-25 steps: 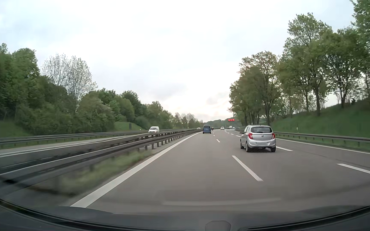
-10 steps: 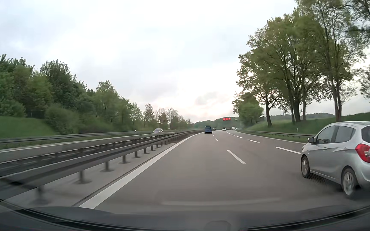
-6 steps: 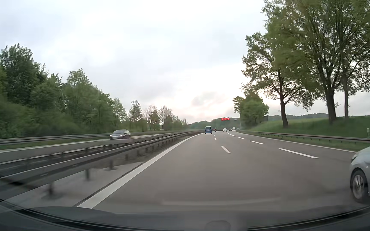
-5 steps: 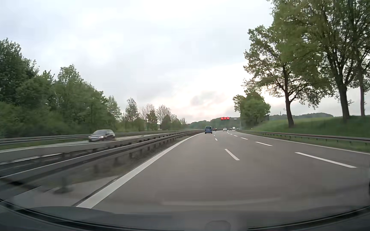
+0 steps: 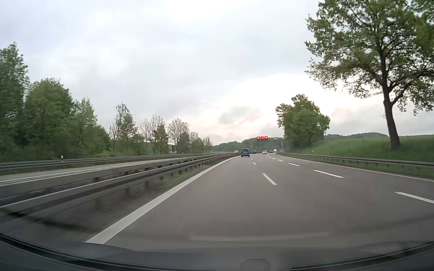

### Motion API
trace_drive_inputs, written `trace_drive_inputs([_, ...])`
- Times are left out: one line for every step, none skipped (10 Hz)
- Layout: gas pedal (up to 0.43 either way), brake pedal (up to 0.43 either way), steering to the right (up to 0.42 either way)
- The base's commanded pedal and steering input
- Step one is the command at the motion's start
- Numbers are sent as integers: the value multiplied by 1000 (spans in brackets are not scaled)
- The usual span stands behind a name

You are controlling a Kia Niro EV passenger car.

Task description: Follow the waypoints while adhering to traffic rules and regulations

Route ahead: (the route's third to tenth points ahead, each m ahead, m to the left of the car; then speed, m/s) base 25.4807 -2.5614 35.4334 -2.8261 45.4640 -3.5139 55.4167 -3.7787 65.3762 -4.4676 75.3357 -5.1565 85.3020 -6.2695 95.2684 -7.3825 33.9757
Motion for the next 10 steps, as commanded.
trace_drive_inputs([299,0,8])
trace_drive_inputs([287,0,8])
trace_drive_inputs([287,0,8])
trace_drive_inputs([287,0,9])
trace_drive_inputs([287,0,9])
trace_drive_inputs([287,0,9])
trace_drive_inputs([280,0,9])
trace_drive_inputs([268,0,9])
trace_drive_inputs([268,0,9])
trace_drive_inputs([268,0,10])
